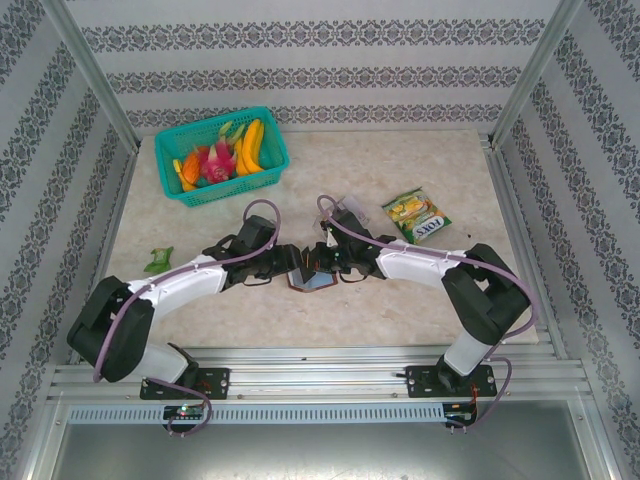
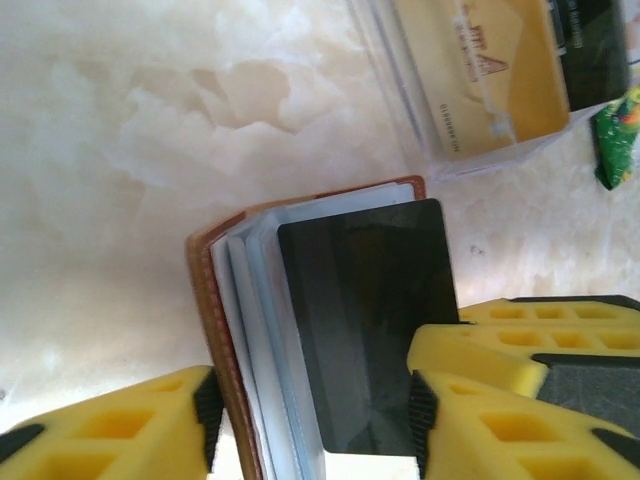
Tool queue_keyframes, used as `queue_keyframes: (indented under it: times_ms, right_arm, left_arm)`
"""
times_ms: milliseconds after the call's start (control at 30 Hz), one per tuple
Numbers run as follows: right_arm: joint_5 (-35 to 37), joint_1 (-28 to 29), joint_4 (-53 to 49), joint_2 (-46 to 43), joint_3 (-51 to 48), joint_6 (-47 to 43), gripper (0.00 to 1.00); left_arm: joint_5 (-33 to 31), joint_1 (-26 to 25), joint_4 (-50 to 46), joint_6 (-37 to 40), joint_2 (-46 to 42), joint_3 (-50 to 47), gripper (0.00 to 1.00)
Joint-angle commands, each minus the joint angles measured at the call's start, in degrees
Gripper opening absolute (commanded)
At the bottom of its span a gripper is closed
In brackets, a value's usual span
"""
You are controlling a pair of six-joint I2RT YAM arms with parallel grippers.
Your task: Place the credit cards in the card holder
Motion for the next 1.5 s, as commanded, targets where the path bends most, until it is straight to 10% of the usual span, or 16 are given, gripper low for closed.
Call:
queue_keyframes:
  times_ms: [0, 367, 667, 1467]
  right_arm:
    - [-0.1, 0.4, -0.3, 1.0, 0.9, 1.0, 0.0]
    - [-0.2, -1.9, 3.0, -1.7, -3.6, 3.1, 0.0]
    - [2.1, -3.6, -2.6, -2.5, -3.5, 0.9, 0.0]
    - [0.4, -3.4, -2.2, -5.6, -2.3, -0.1, 0.0]
  left_arm:
    - [-1.5, -0.4, -1.2, -0.3, 2.2, -0.1, 0.45]
    - [-3.9, -0.3, -3.2, 0.3, 4.9, -0.5, 0.12]
    - [0.7, -0.4, 2.8, 1.6, 1.9, -2.1, 0.39]
    - [4.0, -0.3, 6.8, 1.6, 0.1, -2.3, 0.44]
